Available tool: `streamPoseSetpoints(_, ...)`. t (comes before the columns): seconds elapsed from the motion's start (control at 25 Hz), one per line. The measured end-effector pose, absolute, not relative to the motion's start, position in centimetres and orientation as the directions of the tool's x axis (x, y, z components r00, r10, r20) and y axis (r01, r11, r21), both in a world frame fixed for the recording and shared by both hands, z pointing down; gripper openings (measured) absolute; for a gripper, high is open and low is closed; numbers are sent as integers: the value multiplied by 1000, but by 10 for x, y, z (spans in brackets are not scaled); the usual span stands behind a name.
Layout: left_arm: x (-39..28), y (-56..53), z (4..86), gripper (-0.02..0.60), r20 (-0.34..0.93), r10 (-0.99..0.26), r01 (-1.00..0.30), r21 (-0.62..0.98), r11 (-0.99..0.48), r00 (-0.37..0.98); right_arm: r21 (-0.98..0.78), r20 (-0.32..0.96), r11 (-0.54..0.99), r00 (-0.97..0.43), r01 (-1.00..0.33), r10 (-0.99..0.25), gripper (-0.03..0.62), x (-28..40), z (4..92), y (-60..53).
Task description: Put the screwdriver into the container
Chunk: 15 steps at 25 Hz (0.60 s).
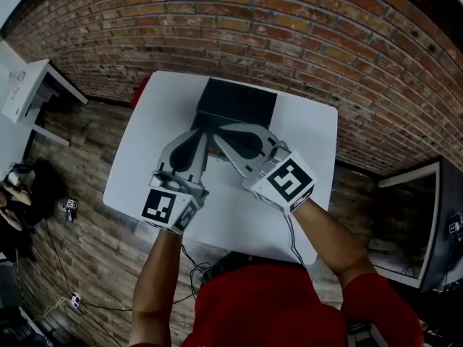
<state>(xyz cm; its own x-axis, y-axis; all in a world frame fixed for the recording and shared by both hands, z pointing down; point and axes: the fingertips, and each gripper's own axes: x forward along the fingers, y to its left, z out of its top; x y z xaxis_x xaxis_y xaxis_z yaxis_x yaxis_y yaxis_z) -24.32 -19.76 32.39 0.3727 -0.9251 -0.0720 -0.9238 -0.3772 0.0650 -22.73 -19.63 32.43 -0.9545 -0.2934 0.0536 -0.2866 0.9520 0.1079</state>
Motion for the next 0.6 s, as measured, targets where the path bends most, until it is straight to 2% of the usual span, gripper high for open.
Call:
streamPoseSetpoints(0.16,-235,-182,311,14,-78,-917,-917,60,-395,390,108,-6,955,-960,-278,-279,34,-212,306,-180)
streamPoseSetpoints(0.36,-216,-163,283,14,-158,-895,-902,49,-429,417,97,-73,957,-960,-275,-268,32,-193,283,-161)
streamPoseSetpoints(0.6,-198,-141,277,14,-139,-897,-902,38,-429,420,72,-127,958,-955,-278,-268,31,-174,270,-141)
